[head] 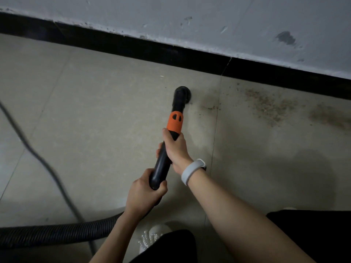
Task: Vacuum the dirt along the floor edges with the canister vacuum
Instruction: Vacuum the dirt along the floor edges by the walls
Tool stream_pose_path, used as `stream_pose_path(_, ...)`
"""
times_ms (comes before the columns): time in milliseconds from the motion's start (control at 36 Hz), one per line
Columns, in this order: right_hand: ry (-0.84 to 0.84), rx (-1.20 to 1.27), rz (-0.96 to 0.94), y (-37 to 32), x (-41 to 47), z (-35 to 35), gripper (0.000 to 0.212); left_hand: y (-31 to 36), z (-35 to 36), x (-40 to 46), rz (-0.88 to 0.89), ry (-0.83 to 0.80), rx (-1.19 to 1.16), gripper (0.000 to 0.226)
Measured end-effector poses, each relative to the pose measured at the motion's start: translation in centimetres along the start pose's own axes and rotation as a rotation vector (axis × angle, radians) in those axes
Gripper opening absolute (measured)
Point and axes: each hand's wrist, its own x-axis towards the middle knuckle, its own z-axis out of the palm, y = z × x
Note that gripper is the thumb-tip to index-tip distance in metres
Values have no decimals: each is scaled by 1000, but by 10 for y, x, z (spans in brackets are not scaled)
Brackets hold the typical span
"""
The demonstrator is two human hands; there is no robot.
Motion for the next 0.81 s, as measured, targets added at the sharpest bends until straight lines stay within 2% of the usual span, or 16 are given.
stream_pose_path(139,113,54,-26,8,-7,-28,22,5,11,-3,72,-99,88,28)
stream_pose_path(250,142,40,-56,16,-11,-29,22,2,10,-7,70,-133,90,20)
stream_pose_path(389,95,25,-57,16,-7,-5,22,-6,1,-8,1,-38,-16,16)
stream_pose_path(500,-15,-49,-68,9,1,17,23,-8,-3,-5,-45,55,-96,12)
stream_pose_path(639,-88,-118,-40,-1,12,35,30,-1,-9,0,-89,84,-259,9)
stream_pose_path(806,-104,-154,-4,-9,22,43,33,8,-15,8,-87,90,-294,7)
